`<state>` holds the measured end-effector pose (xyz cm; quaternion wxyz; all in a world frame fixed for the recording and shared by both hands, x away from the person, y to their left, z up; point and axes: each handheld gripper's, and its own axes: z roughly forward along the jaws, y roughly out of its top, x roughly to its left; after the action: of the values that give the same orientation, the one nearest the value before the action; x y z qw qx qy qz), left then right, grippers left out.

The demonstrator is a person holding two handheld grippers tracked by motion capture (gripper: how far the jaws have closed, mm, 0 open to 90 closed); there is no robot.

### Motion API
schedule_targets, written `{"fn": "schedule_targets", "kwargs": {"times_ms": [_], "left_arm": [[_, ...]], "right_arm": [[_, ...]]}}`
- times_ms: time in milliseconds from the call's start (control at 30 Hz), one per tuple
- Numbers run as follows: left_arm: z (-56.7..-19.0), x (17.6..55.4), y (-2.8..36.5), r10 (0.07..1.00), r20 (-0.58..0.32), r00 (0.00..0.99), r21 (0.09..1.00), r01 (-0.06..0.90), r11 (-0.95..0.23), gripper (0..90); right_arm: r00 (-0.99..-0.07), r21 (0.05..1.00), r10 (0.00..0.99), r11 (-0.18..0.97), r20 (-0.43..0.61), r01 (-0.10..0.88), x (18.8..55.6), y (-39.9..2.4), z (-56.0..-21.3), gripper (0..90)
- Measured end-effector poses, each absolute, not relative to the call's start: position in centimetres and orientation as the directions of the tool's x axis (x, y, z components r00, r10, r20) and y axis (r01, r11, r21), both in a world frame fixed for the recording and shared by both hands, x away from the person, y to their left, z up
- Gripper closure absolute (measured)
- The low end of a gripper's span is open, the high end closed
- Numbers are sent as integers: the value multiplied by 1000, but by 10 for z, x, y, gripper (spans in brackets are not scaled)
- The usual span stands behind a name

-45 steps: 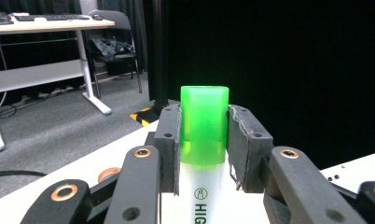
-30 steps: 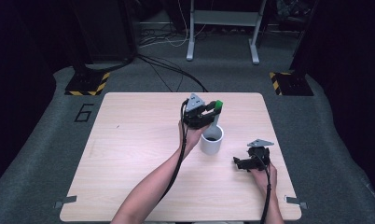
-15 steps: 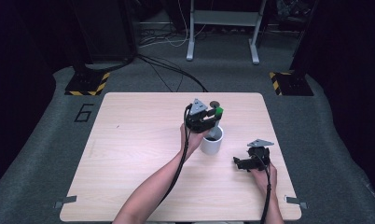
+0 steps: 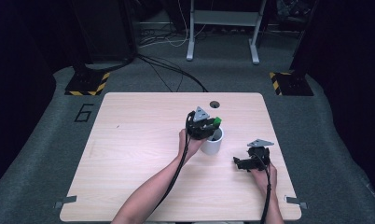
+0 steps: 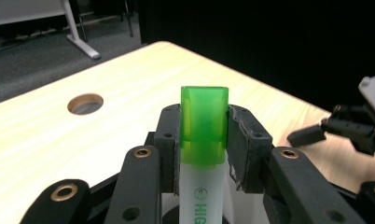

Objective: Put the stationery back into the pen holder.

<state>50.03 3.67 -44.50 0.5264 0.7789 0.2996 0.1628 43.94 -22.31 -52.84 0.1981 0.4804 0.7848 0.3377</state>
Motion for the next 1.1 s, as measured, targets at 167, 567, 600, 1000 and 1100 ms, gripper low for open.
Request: {"fn": "schedule_targets", "kwargs": {"times_ms": [167, 567, 600, 1000, 1100], "left_arm": [[-449, 499, 36, 633, -31, 773, 899, 298, -321, 672], [-454, 498, 33, 626, -15, 779, 865, 325, -383, 662], [-454, 497, 32, 630, -9, 777, 865, 322, -384, 662], [-435, 488, 40, 623, 14, 782, 869, 299, -395, 367], [-429, 485, 48, 623, 7, 782, 869, 304, -391, 298]], "right_arm": [[-458, 721, 889, 308, 15, 621, 439, -223, -528, 17], [-459, 720, 888, 309, 14, 621, 439, -223, -528, 17], [-459, 720, 888, 309, 14, 621, 439, -223, -528, 17], [-463, 719, 886, 315, 11, 619, 439, -224, -528, 18], [-463, 719, 886, 315, 11, 619, 439, -224, -528, 18]]}}
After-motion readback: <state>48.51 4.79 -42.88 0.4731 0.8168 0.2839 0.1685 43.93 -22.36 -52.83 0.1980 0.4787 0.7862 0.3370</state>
